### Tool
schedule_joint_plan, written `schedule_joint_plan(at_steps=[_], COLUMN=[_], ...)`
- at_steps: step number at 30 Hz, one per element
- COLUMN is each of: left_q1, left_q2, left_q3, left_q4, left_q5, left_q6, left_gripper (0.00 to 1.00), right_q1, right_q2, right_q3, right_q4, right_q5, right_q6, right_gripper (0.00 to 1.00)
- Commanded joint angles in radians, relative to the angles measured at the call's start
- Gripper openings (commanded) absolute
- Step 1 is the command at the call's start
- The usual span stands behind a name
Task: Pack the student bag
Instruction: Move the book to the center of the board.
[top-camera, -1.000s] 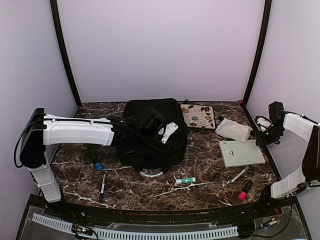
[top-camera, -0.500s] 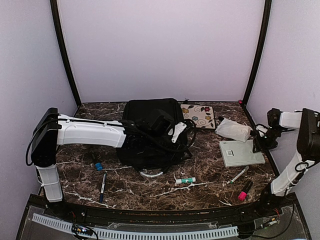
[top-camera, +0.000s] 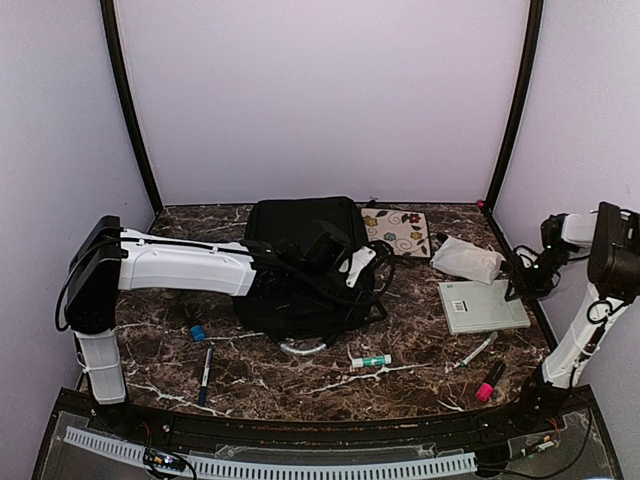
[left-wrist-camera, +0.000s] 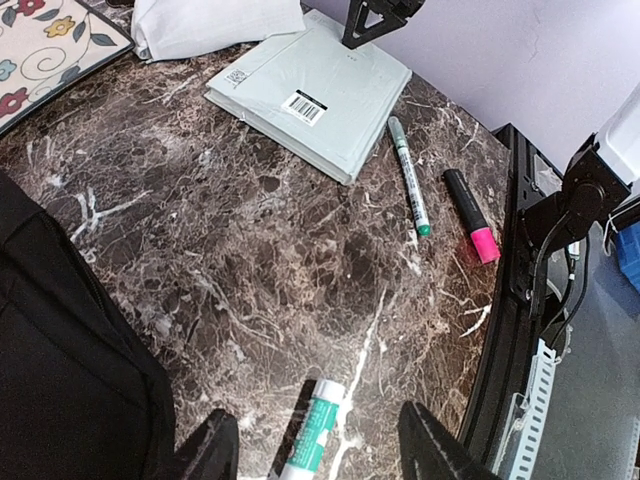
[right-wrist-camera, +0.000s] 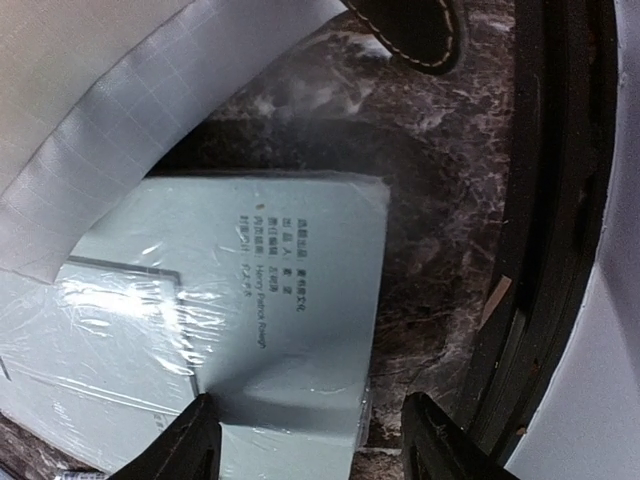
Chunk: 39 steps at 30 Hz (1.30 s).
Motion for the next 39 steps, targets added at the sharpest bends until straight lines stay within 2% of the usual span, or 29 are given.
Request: schedule_joint_plan(at_steps=[1,12,22,31,34,35,36,39], left_q1=[-0.007,-0.007,-0.007,-0.006,-0.003,-0.003,-0.002,-0.001], left_q2=[0.024,0.021,-0.001,0.029,0.060,0.077,0.094,0.150], left_q3=[0.047,0.018,-0.046,-0.032,0.018,0.042,0.069,0.135], left_q4=[0.010,0.031,0.061,0.024,-0.006,-0.019,-0.033,-0.054], left_q5=[0.021,0.029,-0.006,-0.027,-0.008,0.004,0.007,0.022], left_q6=[0.010,-0.022,-0.060,-0.053,-0.018,-0.006,0.002,0.007], left_gripper=[0.56,0.57,0.57,0.65,0.70,0.81,0.88,0.91], right_q1=[0.014,0.224,0.416,0.556,0.557,0.557,0.557,0.555], right_q2=[0.094,0.085,0.087,0.094,0.025,-0.015,-0.050,-0.145], right_q3=[-0.011,-0.040,0.023,0.146,0.174,0.170,0.159,0.098], right_q4=[-0.085,-0.134,-0.151,-0.155,-0.166,-0.162,-0.159,-0.146], right_q5=[-0.042,-0.100,-0.170,-0.199,-0.214,-0.210,-0.201,-0.160], right_q6=[-0.030,-0.040,0.048,0.035,0.015,0.006,-0.001,-0.033], right_gripper=[0.60,0.56,0.54,0.53,0.55,0.57,0.58,0.60])
